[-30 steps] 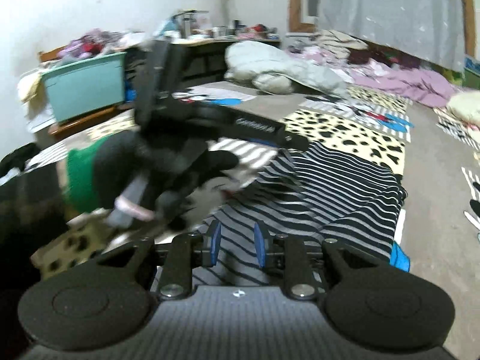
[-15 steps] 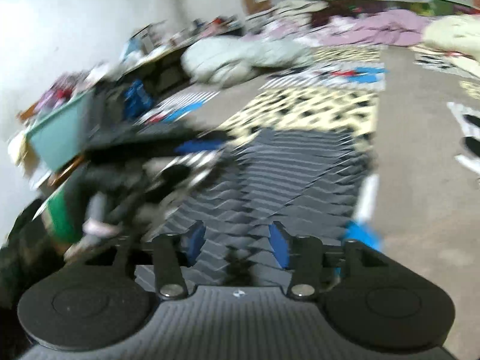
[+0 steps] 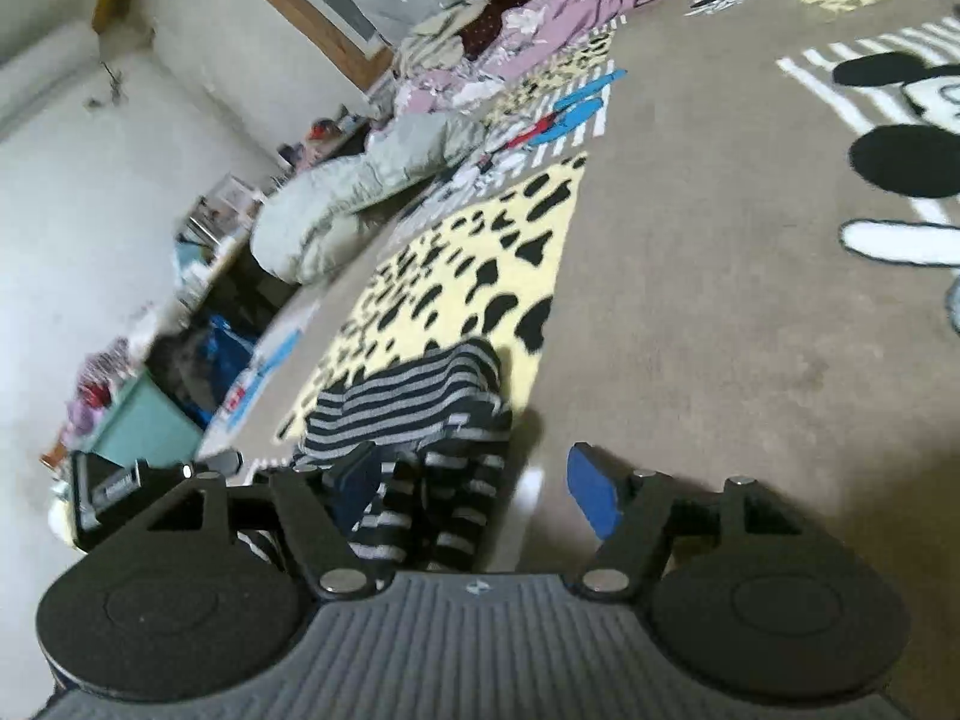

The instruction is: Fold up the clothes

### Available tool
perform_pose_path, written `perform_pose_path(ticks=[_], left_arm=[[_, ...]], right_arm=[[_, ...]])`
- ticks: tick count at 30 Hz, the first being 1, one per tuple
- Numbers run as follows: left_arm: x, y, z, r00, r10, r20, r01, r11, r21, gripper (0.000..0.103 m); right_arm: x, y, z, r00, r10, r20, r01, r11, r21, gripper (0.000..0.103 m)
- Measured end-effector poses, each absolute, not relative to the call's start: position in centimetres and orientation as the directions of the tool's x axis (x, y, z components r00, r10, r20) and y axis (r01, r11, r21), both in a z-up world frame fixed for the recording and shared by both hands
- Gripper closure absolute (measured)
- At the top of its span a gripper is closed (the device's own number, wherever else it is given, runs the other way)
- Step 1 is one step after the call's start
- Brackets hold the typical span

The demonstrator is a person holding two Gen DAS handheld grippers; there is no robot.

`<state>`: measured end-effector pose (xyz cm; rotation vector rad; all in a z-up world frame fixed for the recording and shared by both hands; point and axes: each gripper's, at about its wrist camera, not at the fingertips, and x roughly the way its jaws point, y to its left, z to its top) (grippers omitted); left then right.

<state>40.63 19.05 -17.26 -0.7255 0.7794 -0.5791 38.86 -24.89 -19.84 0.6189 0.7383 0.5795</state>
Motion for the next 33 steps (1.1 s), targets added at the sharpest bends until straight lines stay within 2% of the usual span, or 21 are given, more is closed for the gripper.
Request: perform_pose_path(ticks=[6, 9, 11, 12, 16, 19, 21, 22, 33], left_arm=[[41.8, 18.1, -17.4, 0.553, -0.72, -0.419, 0.228, 0.615, -0.755, 0.036], [42.1, 17.3, -17.4, 0.543, -0.718, -0.436, 0.249, 0.633, -0.733, 0.044], [42.3, 17.3, -17.6, 0.548, -0.705, -0.449, 0.237, 0.646, -0.726, 0.064], [42.4, 17.4, -17.7, 0.552, -0.699, -0.454, 0.222, 0.649, -0.728, 0.068], [42.3, 17.2, -17.6, 0.567, -0.677, -0.469, 0.217, 0.673, -0.707, 0.07], [42.0, 16.7, -17.0, 0.587, -0.653, -0.479, 0.237, 0.704, -0.669, 0.085], [41.5, 16.6, -16.5, 0.603, -0.643, -0.471, 0.258, 0.717, -0.648, 0.09], [41.1, 16.5, -16.1, 0.612, -0.642, -0.463, 0.274, 0.72, -0.637, 0.092], [31.9, 16.7, -10.7, 0.71, -0.638, -0.298, 0.423, 0.724, -0.545, 0.093]], right_arm=[[41.3, -24.8, -20.4, 0.535, 0.755, -0.379, -0.313, 0.594, 0.741, 0.035], [42.2, -24.1, -20.3, 0.491, 0.777, -0.394, -0.337, 0.586, 0.737, 0.058], [42.4, -23.5, -20.4, 0.475, 0.78, -0.408, -0.353, 0.593, 0.724, 0.06], [42.5, -23.6, -20.4, 0.47, 0.785, -0.403, -0.354, 0.586, 0.729, 0.062], [43.2, -24.0, -20.5, 0.472, 0.788, -0.395, -0.321, 0.571, 0.756, 0.071], [43.2, -23.6, -20.1, 0.477, 0.778, -0.409, -0.33, 0.59, 0.737, 0.075], [43.1, -23.5, -19.8, 0.48, 0.776, -0.408, -0.34, 0.594, 0.73, 0.084], [42.9, -23.5, -19.5, 0.486, 0.776, -0.402, -0.349, 0.594, 0.724, 0.084], [37.1, -22.1, -11.3, 0.531, 0.777, -0.338, -0.563, 0.622, 0.544, 0.086]])
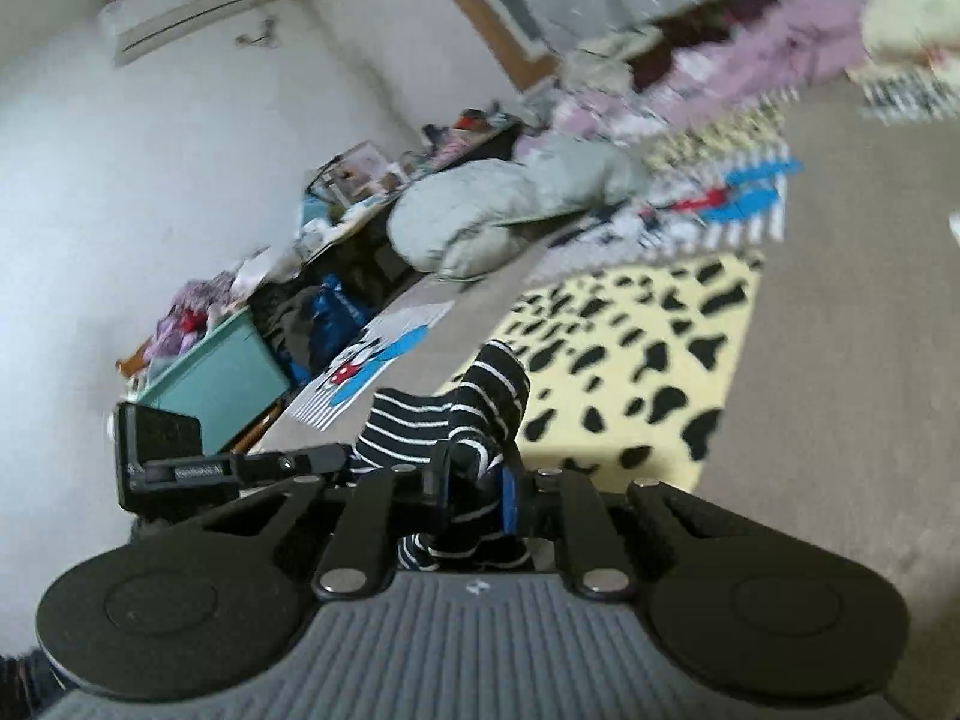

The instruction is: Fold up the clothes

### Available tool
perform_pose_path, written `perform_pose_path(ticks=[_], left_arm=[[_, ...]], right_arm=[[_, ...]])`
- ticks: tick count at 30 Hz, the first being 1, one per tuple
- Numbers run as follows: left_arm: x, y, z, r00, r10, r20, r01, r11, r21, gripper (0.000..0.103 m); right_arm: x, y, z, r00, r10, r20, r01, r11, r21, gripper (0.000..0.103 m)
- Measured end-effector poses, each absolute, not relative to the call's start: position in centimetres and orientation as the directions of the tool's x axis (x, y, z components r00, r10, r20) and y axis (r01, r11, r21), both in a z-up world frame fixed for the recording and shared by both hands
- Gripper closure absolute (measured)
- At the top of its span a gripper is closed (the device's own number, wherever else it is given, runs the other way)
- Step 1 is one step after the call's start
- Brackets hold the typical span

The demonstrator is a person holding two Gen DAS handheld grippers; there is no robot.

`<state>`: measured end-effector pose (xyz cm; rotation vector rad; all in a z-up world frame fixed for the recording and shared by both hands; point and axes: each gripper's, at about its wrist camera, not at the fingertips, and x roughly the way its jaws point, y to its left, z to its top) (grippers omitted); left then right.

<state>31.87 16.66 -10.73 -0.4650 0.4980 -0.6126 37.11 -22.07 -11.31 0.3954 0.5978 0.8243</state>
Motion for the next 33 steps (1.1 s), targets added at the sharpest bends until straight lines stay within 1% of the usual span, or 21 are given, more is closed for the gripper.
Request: perform_pose_path(ticks=[3, 6, 8, 12, 15, 16, 18, 22, 23, 26, 27, 31, 32, 33], left_arm=[[28.2, 16.4, -9.7, 0.727, -0.632, -0.27, 0.459, 0.738, -0.495, 0.093], [24.0, 15.3, -8.7, 0.74, -0.604, -0.297, 0.495, 0.787, -0.368, 0.093], [21.4, 14.6, -8.2, 0.739, -0.599, -0.309, 0.516, 0.798, -0.311, 0.094], [16.4, 14.1, -8.2, 0.748, -0.589, -0.305, 0.535, 0.808, -0.248, 0.094], [12.2, 13.6, -8.3, 0.759, -0.591, -0.273, 0.552, 0.807, -0.211, 0.094], [10.8, 13.3, -8.3, 0.764, -0.587, -0.267, 0.561, 0.809, -0.173, 0.094], [8.4, 12.4, -8.5, 0.765, -0.573, -0.295, 0.573, 0.814, -0.094, 0.094], [5.3, 11.0, -10.1, 0.76, -0.528, -0.38, 0.584, 0.811, 0.041, 0.094], [4.8, 10.7, -10.7, 0.76, -0.509, -0.404, 0.582, 0.809, 0.076, 0.094], [3.2, 9.7, -12.3, 0.744, -0.474, -0.471, 0.601, 0.783, 0.162, 0.094], [2.6, 9.5, -12.8, 0.736, -0.469, -0.489, 0.613, 0.768, 0.185, 0.094], [0.3, 8.0, -13.9, 0.693, -0.432, -0.577, 0.672, 0.678, 0.299, 0.094], [0.0, 8.1, -13.7, 0.691, -0.43, -0.581, 0.672, 0.678, 0.297, 0.094], [-0.3, 8.5, -13.2, 0.692, -0.436, -0.575, 0.667, 0.692, 0.278, 0.094]], right_arm=[[34.4, -21.9, -9.4, 0.533, 0.783, -0.322, -0.612, 0.619, 0.492, 0.086], [31.0, -21.2, -8.0, 0.528, 0.787, -0.321, -0.664, 0.617, 0.421, 0.086], [28.3, -20.9, -7.3, 0.525, 0.787, -0.323, -0.696, 0.616, 0.37, 0.086], [22.6, -20.3, -6.7, 0.528, 0.775, -0.347, -0.743, 0.62, 0.253, 0.086], [18.6, -20.0, -6.6, 0.534, 0.769, -0.352, -0.762, 0.618, 0.193, 0.086], [17.4, -19.8, -6.6, 0.537, 0.766, -0.355, -0.769, 0.617, 0.168, 0.086], [14.9, -19.4, -6.3, 0.535, 0.763, -0.363, -0.787, 0.606, 0.114, 0.086], [9.4, -17.7, -6.3, 0.552, 0.721, -0.419, -0.82, 0.56, -0.115, 0.086], [8.2, -17.2, -6.5, 0.555, 0.706, -0.441, -0.824, 0.538, -0.176, 0.086], [5.4, -15.5, -8.7, 0.564, 0.62, -0.545, -0.826, 0.416, -0.381, 0.086], [4.7, -15.3, -9.5, 0.566, 0.595, -0.57, -0.823, 0.38, -0.422, 0.085], [3.1, -15.7, -10.9, 0.551, 0.547, -0.63, -0.833, 0.325, -0.447, 0.085], [2.8, -15.9, -11.0, 0.556, 0.534, -0.636, -0.83, 0.322, -0.456, 0.081], [2.3, -16.3, -11.2, 0.564, 0.518, -0.643, -0.825, 0.319, -0.467, 0.08]])
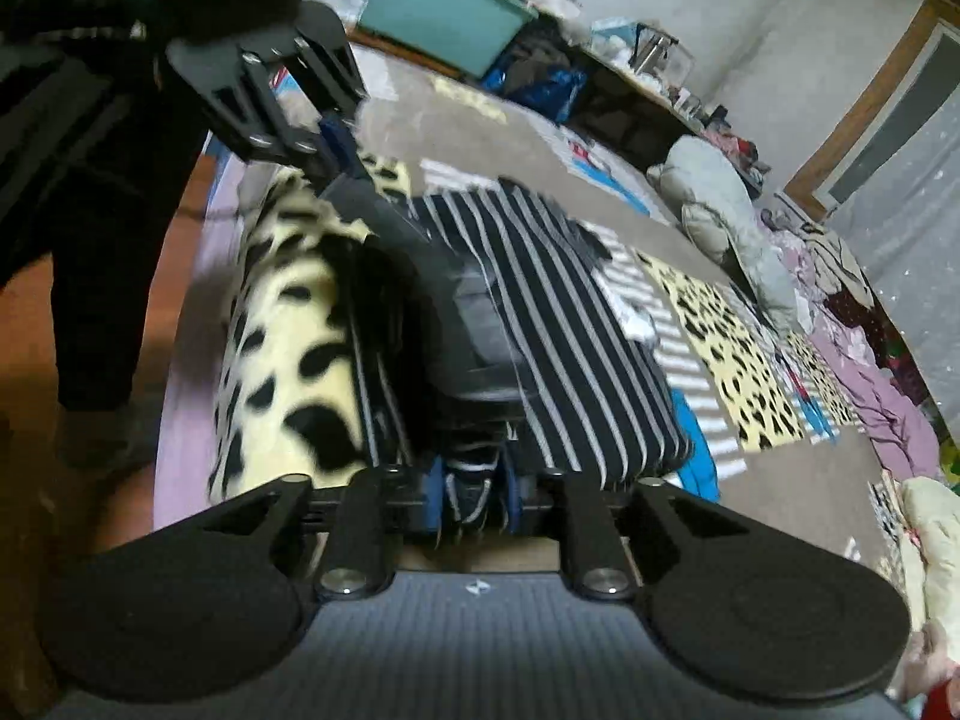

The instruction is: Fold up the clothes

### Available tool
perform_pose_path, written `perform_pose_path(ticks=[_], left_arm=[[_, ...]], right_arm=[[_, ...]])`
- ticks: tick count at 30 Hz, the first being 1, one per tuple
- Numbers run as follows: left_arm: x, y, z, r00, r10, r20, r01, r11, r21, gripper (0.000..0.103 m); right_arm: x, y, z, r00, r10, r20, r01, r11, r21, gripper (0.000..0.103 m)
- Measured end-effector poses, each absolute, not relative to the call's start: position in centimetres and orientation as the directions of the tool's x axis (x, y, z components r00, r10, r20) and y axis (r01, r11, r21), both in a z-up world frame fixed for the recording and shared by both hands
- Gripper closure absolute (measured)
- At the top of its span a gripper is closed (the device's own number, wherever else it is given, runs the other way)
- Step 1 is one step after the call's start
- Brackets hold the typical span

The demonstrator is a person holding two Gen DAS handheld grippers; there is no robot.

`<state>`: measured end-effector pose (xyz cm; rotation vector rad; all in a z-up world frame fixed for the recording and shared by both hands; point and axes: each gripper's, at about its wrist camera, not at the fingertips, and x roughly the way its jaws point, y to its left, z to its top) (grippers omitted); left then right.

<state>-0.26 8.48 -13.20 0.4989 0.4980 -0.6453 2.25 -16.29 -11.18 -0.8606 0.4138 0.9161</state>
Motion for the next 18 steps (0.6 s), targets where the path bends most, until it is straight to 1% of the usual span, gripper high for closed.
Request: perform_pose_path(ticks=[3, 6, 7, 9, 11, 12, 13, 14, 15, 16, 18], left_arm=[[-0.4, 9.9, -11.6, 0.723, -0.44, -0.534, 0.622, 0.75, 0.225, 0.094], [0.5, 10.8, -9.8, 0.766, -0.44, -0.468, 0.553, 0.822, 0.133, 0.094], [1.3, 10.5, -9.5, 0.783, -0.427, -0.452, 0.527, 0.842, 0.117, 0.094], [3.4, 9.2, -9.0, 0.808, -0.393, -0.439, 0.479, 0.872, 0.101, 0.094], [5.8, 7.9, -8.7, 0.823, -0.365, -0.436, 0.44, 0.894, 0.083, 0.093], [6.9, 7.5, -8.5, 0.82, -0.372, -0.435, 0.435, 0.899, 0.053, 0.093], [7.9, 7.1, -8.6, 0.817, -0.379, -0.435, 0.431, 0.902, 0.023, 0.088], [8.9, 6.6, -9.0, 0.817, -0.381, -0.434, 0.423, 0.906, 0.001, 0.075], [9.9, 6.1, -9.3, 0.817, -0.383, -0.432, 0.415, 0.91, -0.022, 0.068], [10.9, 5.7, -10.0, 0.808, -0.376, -0.454, 0.406, 0.913, -0.036, 0.058], [13.0, 4.7, -12.7, 0.76, -0.339, -0.554, 0.384, 0.923, -0.039, 0.057]], right_arm=[[1.3, -17.6, -11.2, 0.583, 0.475, -0.66, -0.813, 0.33, -0.481, 0.078], [1.3, -19.4, -10.3, 0.597, 0.475, -0.646, -0.798, 0.434, -0.418, 0.078], [1.6, -20.0, -9.7, 0.607, 0.49, -0.626, -0.785, 0.491, -0.376, 0.078], [2.8, -20.5, -8.5, 0.625, 0.523, -0.58, -0.756, 0.59, -0.284, 0.075], [4.4, -19.6, -7.7, 0.649, 0.542, -0.534, -0.727, 0.649, -0.224, 0.074], [5.2, -18.9, -7.3, 0.658, 0.549, -0.516, -0.716, 0.668, -0.201, 0.074], [6.1, -18.1, -7.2, 0.665, 0.555, -0.5, -0.709, 0.68, -0.187, 0.074], [7.0, -17.1, -7.2, 0.669, 0.559, -0.489, -0.704, 0.688, -0.176, 0.074], [8.0, -16.2, -7.3, 0.675, 0.558, -0.483, -0.697, 0.697, -0.168, 0.074], [8.8, -15.5, -7.5, 0.682, 0.554, -0.478, -0.687, 0.709, -0.158, 0.074], [10.7, -14.4, -8.2, 0.685, 0.553, -0.475, -0.671, 0.733, -0.114, 0.074]])
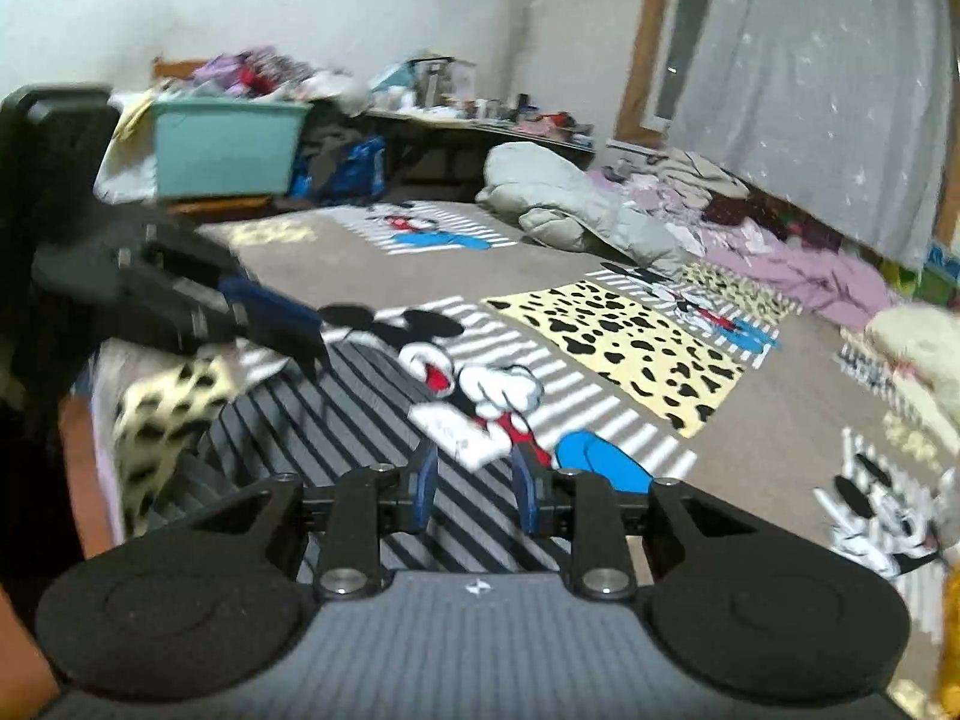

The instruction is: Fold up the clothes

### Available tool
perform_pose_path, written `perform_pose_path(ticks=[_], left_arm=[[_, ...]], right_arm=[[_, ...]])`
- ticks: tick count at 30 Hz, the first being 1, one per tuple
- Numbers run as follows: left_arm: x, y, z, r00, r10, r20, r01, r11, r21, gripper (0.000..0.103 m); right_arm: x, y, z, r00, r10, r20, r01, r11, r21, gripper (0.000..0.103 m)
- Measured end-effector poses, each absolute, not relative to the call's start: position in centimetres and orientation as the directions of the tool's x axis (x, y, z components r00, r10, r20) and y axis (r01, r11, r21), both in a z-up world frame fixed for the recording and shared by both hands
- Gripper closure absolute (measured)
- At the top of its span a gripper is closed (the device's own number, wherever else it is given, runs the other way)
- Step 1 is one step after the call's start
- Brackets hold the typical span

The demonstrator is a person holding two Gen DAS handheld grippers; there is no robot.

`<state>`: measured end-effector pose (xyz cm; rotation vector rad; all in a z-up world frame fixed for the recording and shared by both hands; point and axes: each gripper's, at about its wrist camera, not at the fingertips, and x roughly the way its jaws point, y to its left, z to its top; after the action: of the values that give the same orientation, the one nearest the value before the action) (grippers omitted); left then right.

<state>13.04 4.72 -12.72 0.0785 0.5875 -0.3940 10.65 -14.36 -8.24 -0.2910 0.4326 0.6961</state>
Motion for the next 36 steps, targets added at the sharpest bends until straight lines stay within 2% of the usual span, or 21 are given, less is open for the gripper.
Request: perform_pose_path(ticks=[2, 4, 6, 8, 11, 14, 16, 18, 21, 24, 28, 31, 33, 34, 36], left_arm=[[13.4, 3.2, -15.3, 0.751, -0.287, -0.594, 0.404, 0.912, 0.071, 0.055], [12.8, 2.7, -15.2, 0.77, -0.28, -0.573, 0.408, 0.907, 0.106, 0.055], [12.4, 3.1, -13.8, 0.767, -0.29, -0.572, 0.413, 0.906, 0.095, 0.055], [11.5, 3.5, -11.7, 0.793, -0.302, -0.529, 0.413, 0.905, 0.103, 0.058], [11.8, 3.0, -10.2, 0.819, -0.301, -0.489, 0.411, 0.902, 0.135, 0.062], [14.2, 2.2, -11.4, 0.79, -0.299, -0.535, 0.418, 0.902, 0.113, 0.066], [15.5, 1.8, -13.7, 0.772, -0.272, -0.574, 0.406, 0.906, 0.117, 0.064], [16.5, 2.2, -14.6, 0.763, -0.27, -0.588, 0.391, 0.916, 0.087, 0.062], [16.5, 2.4, -13.8, 0.75, -0.271, -0.603, 0.401, 0.912, 0.089, 0.062], [15.6, 2.9, -11.7, 0.778, -0.277, -0.563, 0.376, 0.924, 0.065, 0.066], [15.8, 2.2, -10.3, 0.801, -0.302, -0.516, 0.37, 0.929, 0.03, 0.07], [17.6, 0.6, -11.9, 0.745, -0.341, -0.573, 0.393, 0.919, -0.035, 0.081], [18.3, -0.3, -13.7, 0.721, -0.305, -0.623, 0.379, 0.925, -0.014, 0.082], [18.5, -0.3, -13.9, 0.721, -0.301, -0.624, 0.37, 0.929, -0.02, 0.081], [19.0, -0.2, -14.3, 0.722, -0.293, -0.627, 0.352, 0.935, -0.031, 0.079]], right_arm=[[12.6, -13.0, -10.1, 0.668, 0.525, -0.528, -0.656, 0.75, -0.085, 0.074], [14.5, -11.3, -14.3, 0.614, 0.442, -0.654, -0.658, 0.744, -0.115, 0.074], [13.8, -10.9, -15.4, 0.646, 0.437, -0.626, -0.663, 0.727, -0.176, 0.074], [13.2, -10.9, -14.3, 0.659, 0.429, -0.617, -0.649, 0.739, -0.179, 0.075], [11.1, -12.7, -11.9, 0.714, 0.489, -0.502, -0.626, 0.766, -0.144, 0.074], [11.2, -13.6, -11.4, 0.751, 0.481, -0.452, -0.596, 0.789, -0.151, 0.074], [12.7, -14.2, -12.5, 0.74, 0.48, -0.471, -0.586, 0.804, -0.101, 0.074], [14.8, -14.9, -15.2, 0.693, 0.459, -0.556, -0.573, 0.819, -0.038, 0.074], [14.7, -16.1, -16.3, 0.69, 0.502, -0.521, -0.574, 0.819, 0.029, 0.074], [14.3, -16.3, -15.5, 0.69, 0.493, -0.529, -0.572, 0.82, 0.018, 0.074], [13.1, -17.0, -13.1, 0.749, 0.49, -0.446, -0.543, 0.84, 0.01, 0.073], [13.5, -15.5, -12.6, 0.746, 0.492, -0.449, -0.572, 0.818, -0.053, 0.074], [14.4, -14.9, -13.0, 0.737, 0.491, -0.464, -0.569, 0.822, -0.034, 0.075], [14.9, -14.6, -13.5, 0.729, 0.484, -0.483, -0.564, 0.826, -0.023, 0.079], [15.9, -14.1, -15.1, 0.712, 0.449, -0.541, -0.548, 0.836, -0.027, 0.079]])
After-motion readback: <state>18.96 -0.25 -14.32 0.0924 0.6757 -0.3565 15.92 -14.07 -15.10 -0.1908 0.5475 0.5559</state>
